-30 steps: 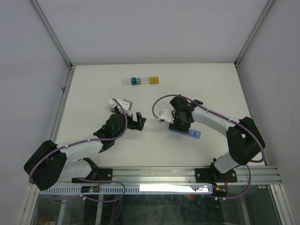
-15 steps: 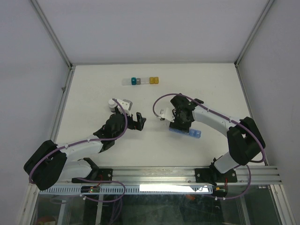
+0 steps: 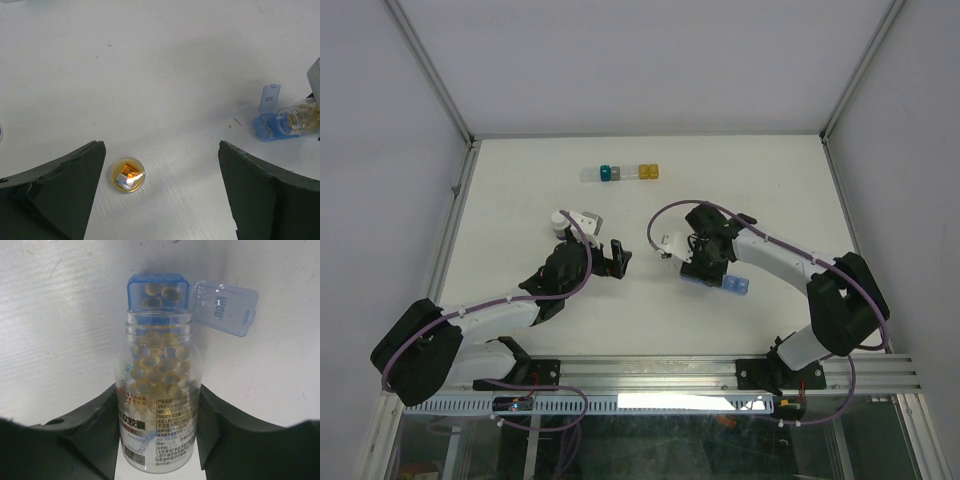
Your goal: Sort the pills into containers
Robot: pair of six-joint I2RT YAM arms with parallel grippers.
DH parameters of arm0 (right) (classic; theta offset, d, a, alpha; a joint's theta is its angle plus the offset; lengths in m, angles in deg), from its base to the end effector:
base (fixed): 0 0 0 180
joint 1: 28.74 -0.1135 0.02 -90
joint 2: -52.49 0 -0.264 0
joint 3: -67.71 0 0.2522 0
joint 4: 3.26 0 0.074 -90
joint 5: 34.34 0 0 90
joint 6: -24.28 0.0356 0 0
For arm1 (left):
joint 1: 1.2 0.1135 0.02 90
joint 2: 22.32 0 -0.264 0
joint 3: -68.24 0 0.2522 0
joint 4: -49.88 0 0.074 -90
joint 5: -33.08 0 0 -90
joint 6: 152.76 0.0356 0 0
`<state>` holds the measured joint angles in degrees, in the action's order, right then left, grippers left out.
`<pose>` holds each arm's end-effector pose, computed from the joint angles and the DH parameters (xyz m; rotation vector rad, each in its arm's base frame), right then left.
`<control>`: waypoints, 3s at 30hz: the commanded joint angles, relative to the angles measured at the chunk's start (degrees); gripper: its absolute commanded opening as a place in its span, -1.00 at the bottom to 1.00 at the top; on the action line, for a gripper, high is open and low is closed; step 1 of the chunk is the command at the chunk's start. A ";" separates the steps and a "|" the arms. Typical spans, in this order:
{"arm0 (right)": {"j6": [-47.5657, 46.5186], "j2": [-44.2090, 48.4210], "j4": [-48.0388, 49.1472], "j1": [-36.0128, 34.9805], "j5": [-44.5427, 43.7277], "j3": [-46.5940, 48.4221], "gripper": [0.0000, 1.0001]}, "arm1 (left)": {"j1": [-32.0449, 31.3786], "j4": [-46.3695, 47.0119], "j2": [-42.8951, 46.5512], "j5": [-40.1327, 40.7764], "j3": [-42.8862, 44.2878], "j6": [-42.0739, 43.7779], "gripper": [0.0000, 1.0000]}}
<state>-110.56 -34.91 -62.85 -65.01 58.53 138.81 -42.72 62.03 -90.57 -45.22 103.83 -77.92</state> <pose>0.2221 0.1652 0.2002 -1.8871 2.1914 0.0455 0.1818 -0.1513 0.1845 0.3088 1.9244 -0.4648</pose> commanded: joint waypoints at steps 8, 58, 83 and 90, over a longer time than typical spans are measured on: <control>2.15 9.92 6.58 3.64 11.19 -5.61 -1.00 | 0.48 3.31 3.77 -0.54 -0.90 0.77 0.98; 41.96 35.63 57.64 23.88 70.39 -18.62 -1.00 | -0.14 -46.68 -24.71 6.85 31.46 -8.21 0.08; 35.77 35.46 50.95 24.75 69.45 -17.82 -1.00 | -1.00 -39.57 -10.33 -7.46 28.37 -7.59 -0.31; 27.41 35.92 40.18 25.49 69.39 -14.62 -1.00 | -0.76 -20.40 3.85 -26.37 20.43 -11.02 -0.32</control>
<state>-77.27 0.26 -17.54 -40.21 127.91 119.84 -43.27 27.72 -92.14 -58.47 127.02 -86.45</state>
